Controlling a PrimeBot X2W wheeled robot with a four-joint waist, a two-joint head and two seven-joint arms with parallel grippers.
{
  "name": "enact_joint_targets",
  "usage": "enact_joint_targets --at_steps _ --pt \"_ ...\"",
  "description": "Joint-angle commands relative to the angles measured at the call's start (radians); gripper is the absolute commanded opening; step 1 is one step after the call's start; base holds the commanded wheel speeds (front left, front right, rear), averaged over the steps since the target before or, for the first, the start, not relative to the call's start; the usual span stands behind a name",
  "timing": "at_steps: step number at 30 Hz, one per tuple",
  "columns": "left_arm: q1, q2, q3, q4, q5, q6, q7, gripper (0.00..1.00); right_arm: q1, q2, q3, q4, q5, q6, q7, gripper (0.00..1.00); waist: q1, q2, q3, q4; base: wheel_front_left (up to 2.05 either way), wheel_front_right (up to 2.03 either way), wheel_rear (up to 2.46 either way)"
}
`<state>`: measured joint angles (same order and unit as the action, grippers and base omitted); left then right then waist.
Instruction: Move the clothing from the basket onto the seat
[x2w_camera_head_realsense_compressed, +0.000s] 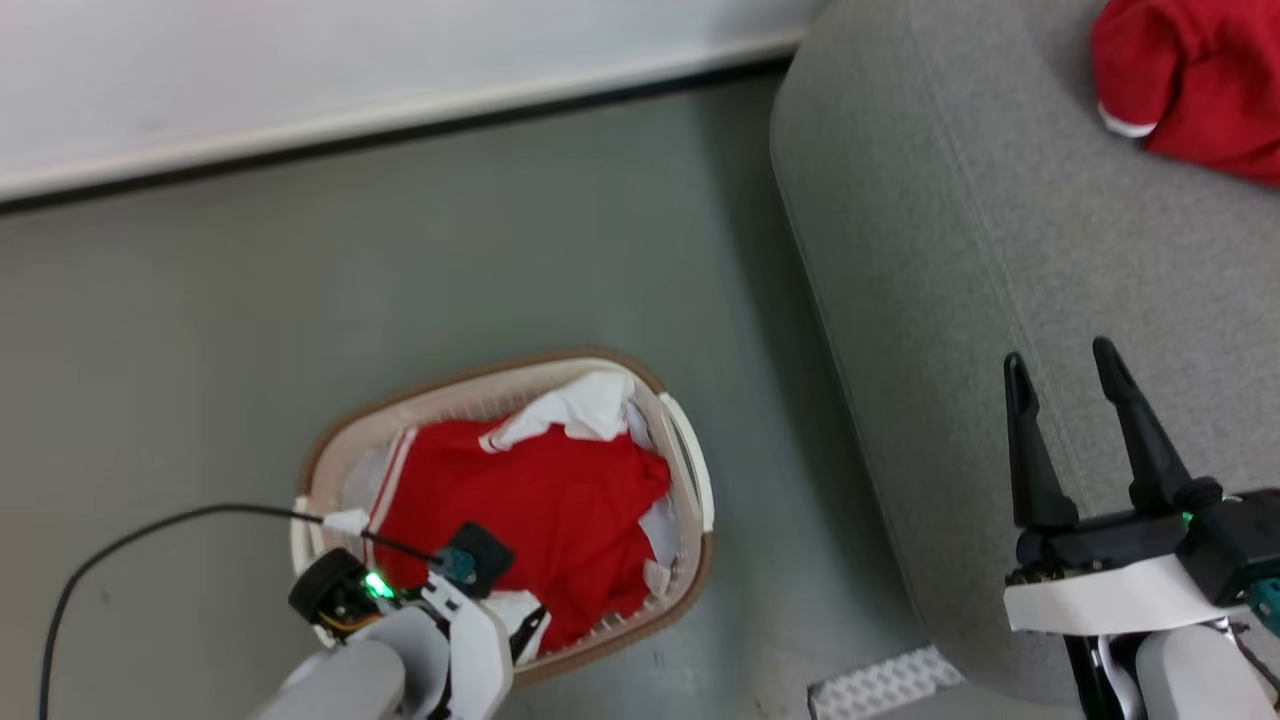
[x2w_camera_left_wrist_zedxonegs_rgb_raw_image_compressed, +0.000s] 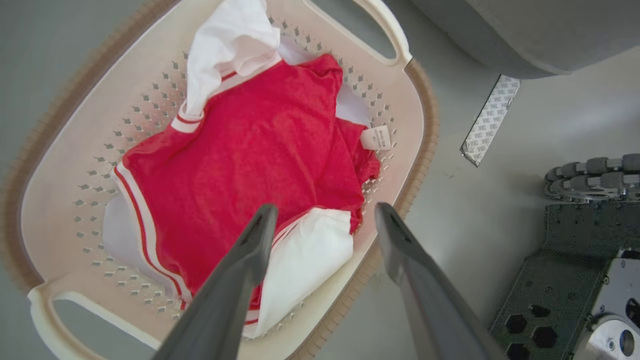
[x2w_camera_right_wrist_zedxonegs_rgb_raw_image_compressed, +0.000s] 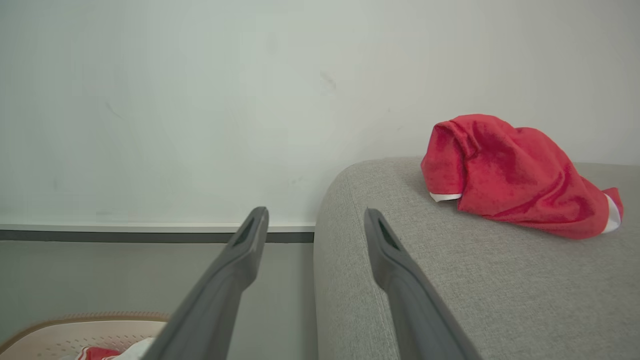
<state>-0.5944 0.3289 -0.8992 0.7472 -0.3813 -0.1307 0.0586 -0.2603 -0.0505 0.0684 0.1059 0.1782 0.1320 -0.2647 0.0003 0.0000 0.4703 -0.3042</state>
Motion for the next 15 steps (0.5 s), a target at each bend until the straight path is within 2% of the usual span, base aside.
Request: enact_joint_targets --at_steps 1,6,15 --pt "-0.024 0.017 -0.027 0.013 -0.019 0.001 0.011 1.00 -0.022 0.000 0.004 -0.009 0.008 -0.003 0.001 1.00 -0.0003 0.0000 0.082 -0.025 0.00 0.00 0.00" --pt "-0.115 0.056 -0.147 0.040 -0.108 0.001 0.041 1.00 -0.059 0.000 0.006 -0.036 0.025 -0.003 0.001 1.00 -0.0003 0.0000 0.155 -0.016 0.00 0.00 0.00" --pt "-0.242 0.087 -0.317 0.068 -0.235 0.001 0.084 1.00 -0.100 0.000 0.010 -0.060 0.032 -0.003 0.001 1.00 -0.0003 0.0000 0.248 0.006 0.00 0.00 0.00"
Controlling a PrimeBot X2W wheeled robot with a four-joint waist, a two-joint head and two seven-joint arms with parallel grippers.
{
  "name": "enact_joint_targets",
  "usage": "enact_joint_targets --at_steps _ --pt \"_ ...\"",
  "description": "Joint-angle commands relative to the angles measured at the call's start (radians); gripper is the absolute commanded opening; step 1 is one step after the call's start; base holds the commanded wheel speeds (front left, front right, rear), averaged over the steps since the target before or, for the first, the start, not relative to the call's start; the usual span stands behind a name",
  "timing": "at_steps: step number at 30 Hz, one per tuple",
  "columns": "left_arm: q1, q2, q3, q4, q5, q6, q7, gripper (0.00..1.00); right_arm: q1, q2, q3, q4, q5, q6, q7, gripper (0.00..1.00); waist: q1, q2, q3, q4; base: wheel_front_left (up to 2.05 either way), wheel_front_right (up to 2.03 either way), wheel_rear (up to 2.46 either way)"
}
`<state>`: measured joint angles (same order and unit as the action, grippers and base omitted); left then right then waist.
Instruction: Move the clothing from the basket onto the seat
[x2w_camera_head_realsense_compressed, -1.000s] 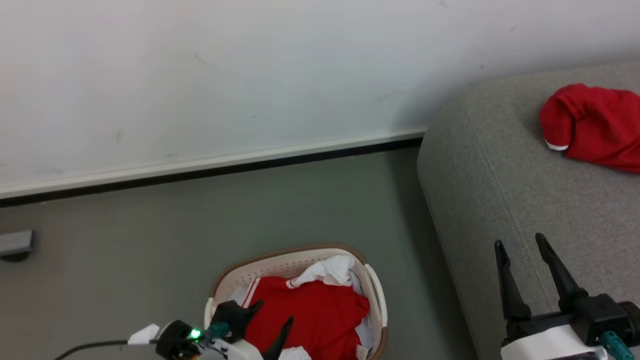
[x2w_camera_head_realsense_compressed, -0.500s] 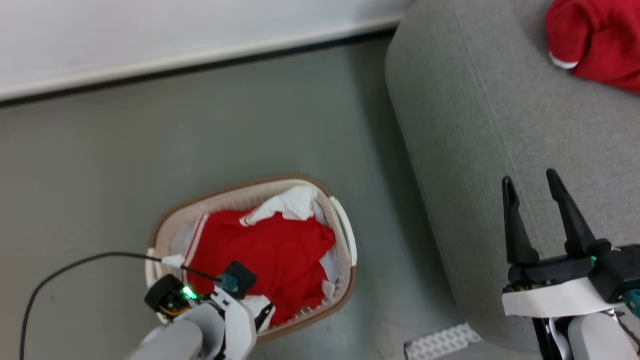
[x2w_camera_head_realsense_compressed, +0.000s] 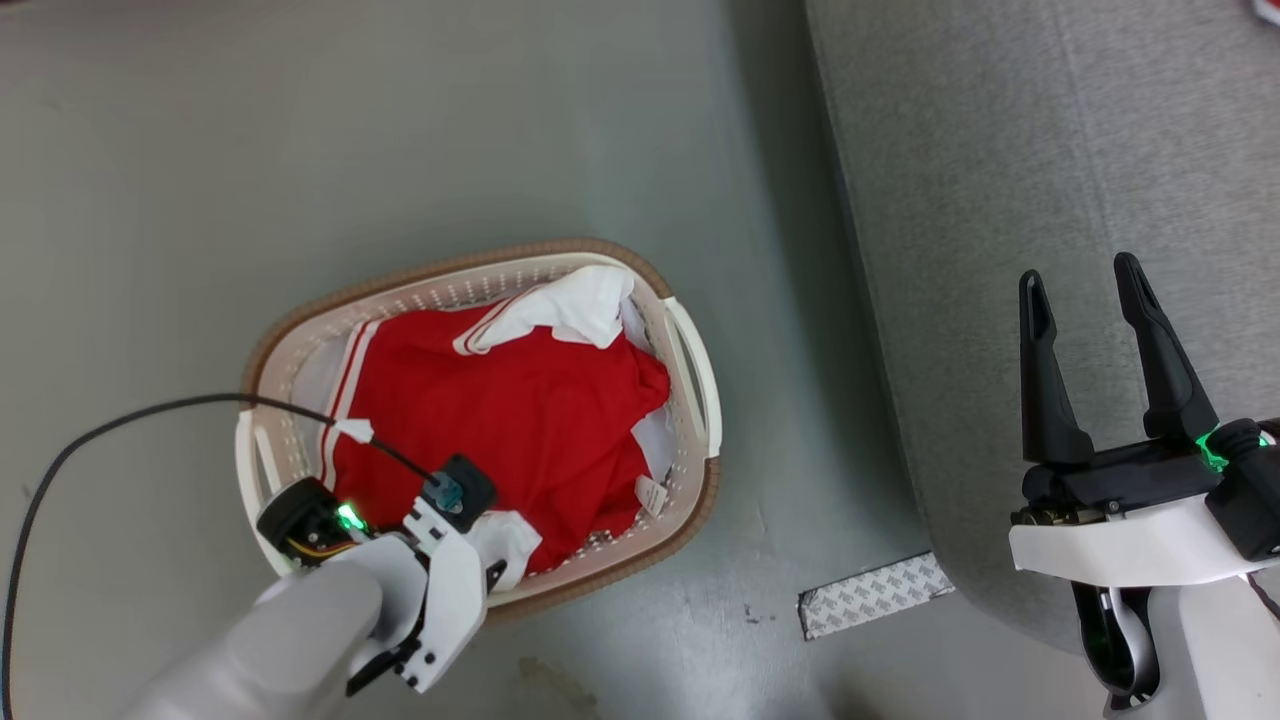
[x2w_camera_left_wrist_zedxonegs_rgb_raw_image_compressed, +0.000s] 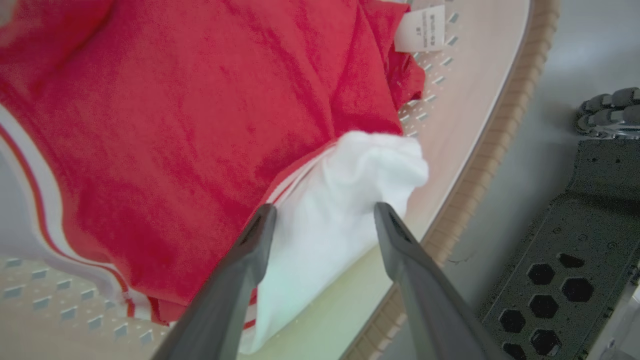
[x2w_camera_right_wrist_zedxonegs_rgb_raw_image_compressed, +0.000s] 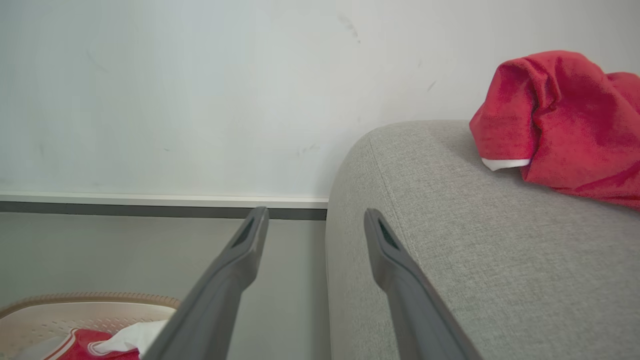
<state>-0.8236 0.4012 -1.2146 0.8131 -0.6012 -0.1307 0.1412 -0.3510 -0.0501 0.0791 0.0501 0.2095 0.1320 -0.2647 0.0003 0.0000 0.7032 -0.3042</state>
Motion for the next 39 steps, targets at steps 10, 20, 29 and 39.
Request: enact_joint_targets --at_steps 10,20,29,39 --pt "-0.096 0.040 -0.063 -0.014 -0.064 0.002 -0.006 1.00 -0.040 -0.001 -0.011 -0.031 0.001 -0.003 0.001 1.00 -0.0003 0.0000 0.097 0.006 0.00 0.00 0.00" --pt "-0.112 0.048 -0.068 -0.060 -0.048 0.002 0.030 0.66 -0.059 -0.001 -0.030 -0.049 0.005 -0.003 0.001 1.00 -0.0003 0.0000 0.164 0.002 0.00 0.00 0.00" --pt "-0.110 0.016 -0.067 -0.050 -0.079 0.001 -0.070 0.00 -0.061 -0.001 -0.053 -0.034 -0.015 -0.003 0.001 1.00 -0.0003 0.0000 0.123 0.037 0.00 0.00 0.00" --pt "-0.062 -0.056 -0.034 0.026 -0.183 0.002 -0.318 0.00 -0.009 -0.001 -0.057 0.014 -0.026 -0.003 0.001 1.00 -0.0003 0.0000 -0.126 0.111 0.00 0.00 0.00"
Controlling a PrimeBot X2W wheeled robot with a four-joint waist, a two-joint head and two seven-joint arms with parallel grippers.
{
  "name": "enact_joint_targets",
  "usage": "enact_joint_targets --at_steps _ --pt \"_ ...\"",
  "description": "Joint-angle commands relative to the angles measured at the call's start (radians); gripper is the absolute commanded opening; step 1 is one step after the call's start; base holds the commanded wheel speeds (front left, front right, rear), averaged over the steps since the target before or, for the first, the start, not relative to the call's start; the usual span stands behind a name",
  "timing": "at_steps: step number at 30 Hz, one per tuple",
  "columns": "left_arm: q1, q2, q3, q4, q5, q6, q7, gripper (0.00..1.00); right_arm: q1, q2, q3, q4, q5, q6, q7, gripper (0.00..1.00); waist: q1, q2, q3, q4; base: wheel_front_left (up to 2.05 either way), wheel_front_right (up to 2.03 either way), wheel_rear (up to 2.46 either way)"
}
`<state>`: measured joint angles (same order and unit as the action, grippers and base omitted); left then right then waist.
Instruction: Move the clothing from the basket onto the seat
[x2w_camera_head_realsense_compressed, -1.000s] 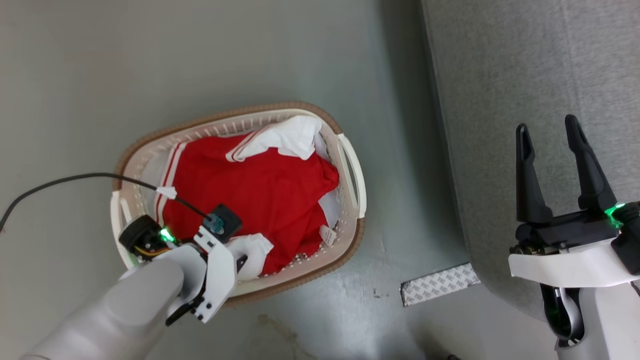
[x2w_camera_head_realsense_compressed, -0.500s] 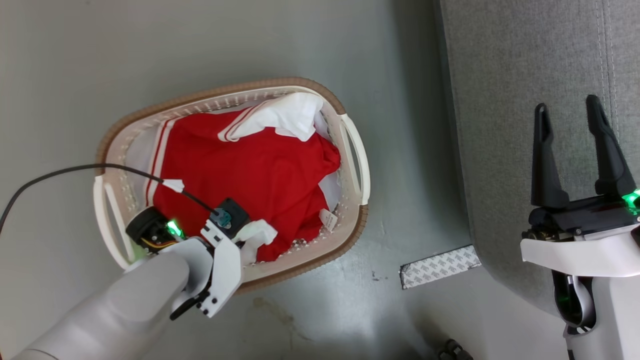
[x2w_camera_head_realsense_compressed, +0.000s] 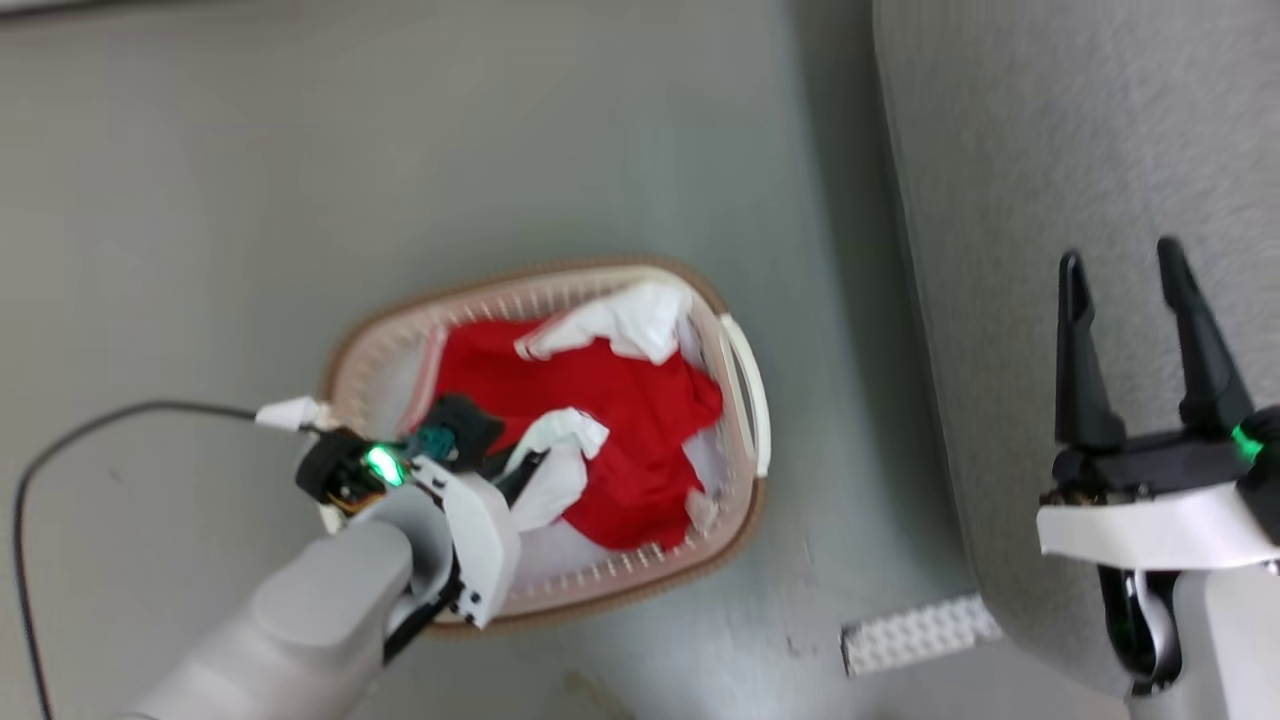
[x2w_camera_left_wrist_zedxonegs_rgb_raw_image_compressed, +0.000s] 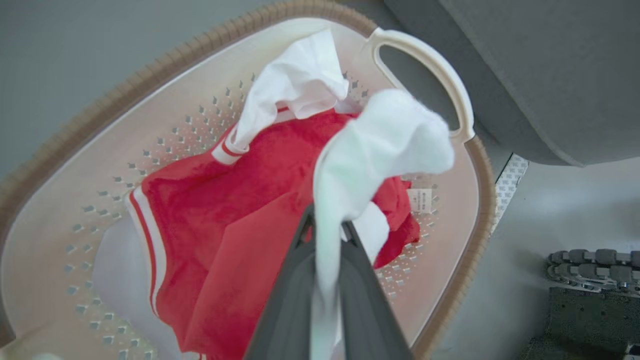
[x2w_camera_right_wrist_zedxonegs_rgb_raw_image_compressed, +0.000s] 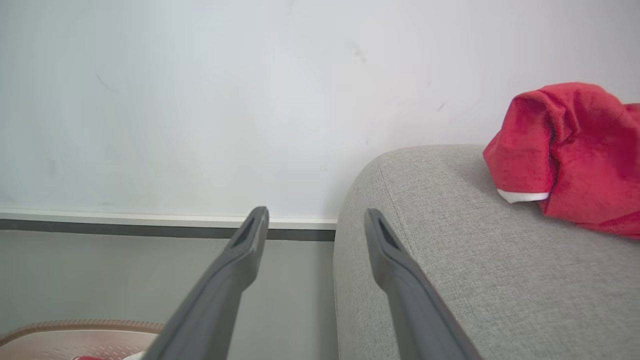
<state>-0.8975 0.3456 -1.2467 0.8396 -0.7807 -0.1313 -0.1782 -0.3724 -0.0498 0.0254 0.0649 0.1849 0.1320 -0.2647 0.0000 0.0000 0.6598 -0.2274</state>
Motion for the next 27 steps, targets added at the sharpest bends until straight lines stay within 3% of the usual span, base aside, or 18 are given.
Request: enact_joint_targets --at_steps 1,5,7,12,17,27 --pt "0.022 -0.006 0.003 0.005 -0.016 0.002 -0.014 0.00 0.021 -0.002 -0.002 0.008 -0.003 -0.003 0.001 1.00 0.0000 0.0000 -0.116 0.041 0.00 0.00 0.00" --pt "0.070 -0.025 0.041 0.009 -0.046 0.009 -0.065 0.00 0.070 -0.002 -0.004 0.040 -0.007 -0.003 0.001 1.00 0.0000 0.0000 -0.249 0.065 0.00 0.00 0.00" --pt "0.117 -0.032 0.068 -0.009 -0.055 0.034 -0.080 0.00 0.114 -0.002 -0.008 0.067 -0.021 -0.003 0.001 1.00 0.0000 0.0000 -0.350 0.083 0.00 0.00 0.00" --pt "0.182 -0.015 0.140 -0.096 -0.041 0.084 -0.087 0.00 0.179 -0.002 -0.015 0.100 -0.052 -0.003 0.001 1.00 0.0000 0.0000 -0.478 0.106 0.00 0.00 0.00" --pt "0.283 0.017 0.248 -0.241 0.013 0.152 -0.086 0.00 0.237 -0.002 -0.024 0.120 -0.065 -0.003 0.001 1.00 0.0000 0.0000 -0.573 0.124 0.00 0.00 0.00" --pt "0.445 0.065 0.399 -0.463 0.094 0.239 -0.086 0.00 0.324 -0.002 -0.018 0.138 -0.077 -0.003 0.001 1.00 0.0000 0.0000 -0.687 0.147 0.00 0.00 0.00"
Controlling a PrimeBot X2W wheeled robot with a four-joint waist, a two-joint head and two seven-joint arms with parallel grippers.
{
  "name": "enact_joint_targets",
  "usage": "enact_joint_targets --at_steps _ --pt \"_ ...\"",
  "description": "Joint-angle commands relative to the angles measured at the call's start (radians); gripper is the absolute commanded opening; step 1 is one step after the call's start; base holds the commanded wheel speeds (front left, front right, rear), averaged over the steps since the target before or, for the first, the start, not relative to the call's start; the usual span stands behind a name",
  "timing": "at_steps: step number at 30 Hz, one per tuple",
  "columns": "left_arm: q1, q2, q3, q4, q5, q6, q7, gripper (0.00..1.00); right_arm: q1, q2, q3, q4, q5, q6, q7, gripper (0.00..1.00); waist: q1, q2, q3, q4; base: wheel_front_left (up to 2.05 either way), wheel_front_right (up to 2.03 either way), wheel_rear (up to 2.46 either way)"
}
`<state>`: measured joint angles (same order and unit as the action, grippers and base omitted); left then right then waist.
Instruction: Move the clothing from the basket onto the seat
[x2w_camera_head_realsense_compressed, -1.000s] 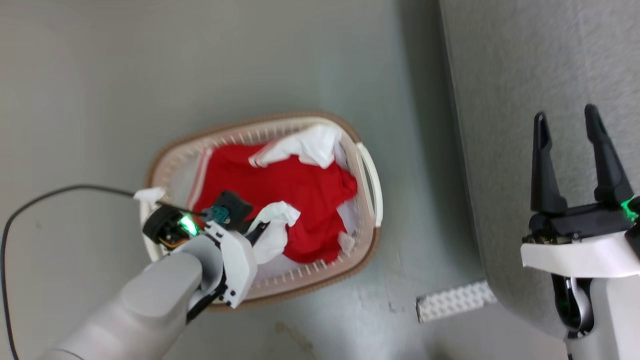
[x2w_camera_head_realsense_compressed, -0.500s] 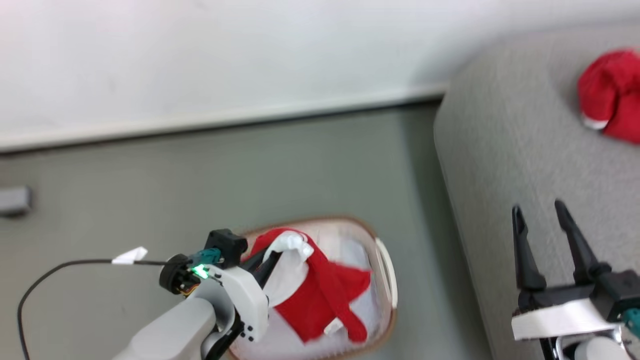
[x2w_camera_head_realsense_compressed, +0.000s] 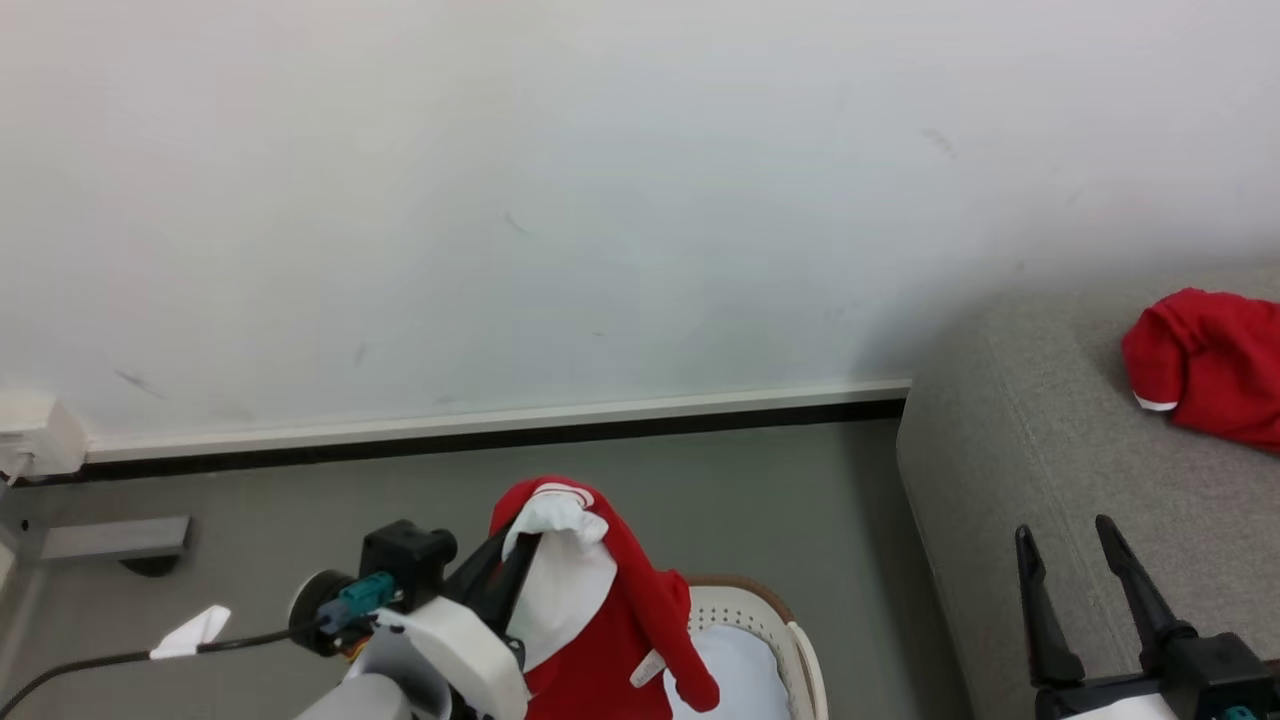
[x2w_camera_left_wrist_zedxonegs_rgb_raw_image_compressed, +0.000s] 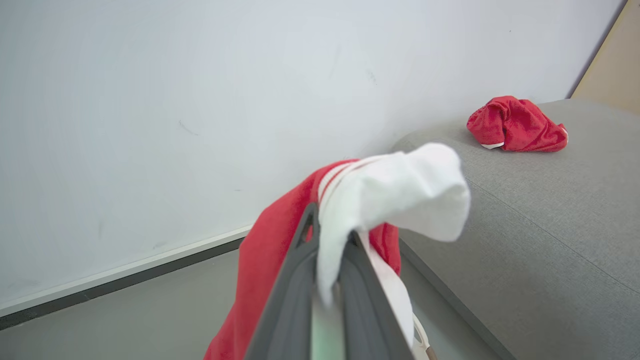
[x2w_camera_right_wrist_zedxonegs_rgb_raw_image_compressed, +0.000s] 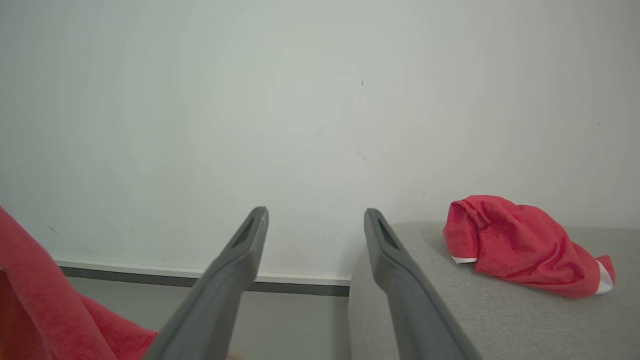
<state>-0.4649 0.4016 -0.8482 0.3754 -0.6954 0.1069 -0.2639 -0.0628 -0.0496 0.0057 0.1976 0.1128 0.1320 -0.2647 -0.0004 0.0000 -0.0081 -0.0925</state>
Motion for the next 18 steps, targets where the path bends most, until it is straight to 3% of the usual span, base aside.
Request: enact_joint_targets --at_steps 1,13,18 --pt "0.025 0.013 0.013 -0.014 0.013 0.008 -0.001 0.00 0.019 -0.002 0.007 0.009 -0.006 -0.003 0.001 1.00 0.0004 0.0000 -0.029 0.014 0.00 0.00 0.00" --pt "0.108 0.077 0.075 -0.139 0.024 0.045 -0.001 0.00 0.044 -0.002 0.076 0.035 0.007 -0.003 0.001 1.00 0.0004 0.0000 -0.084 0.024 0.00 0.00 0.00" --pt "0.111 0.098 0.074 -0.192 0.033 0.054 0.007 0.00 0.021 -0.002 0.155 0.033 0.011 -0.003 0.001 1.00 0.0004 0.0000 -0.084 0.026 0.00 0.00 0.00"
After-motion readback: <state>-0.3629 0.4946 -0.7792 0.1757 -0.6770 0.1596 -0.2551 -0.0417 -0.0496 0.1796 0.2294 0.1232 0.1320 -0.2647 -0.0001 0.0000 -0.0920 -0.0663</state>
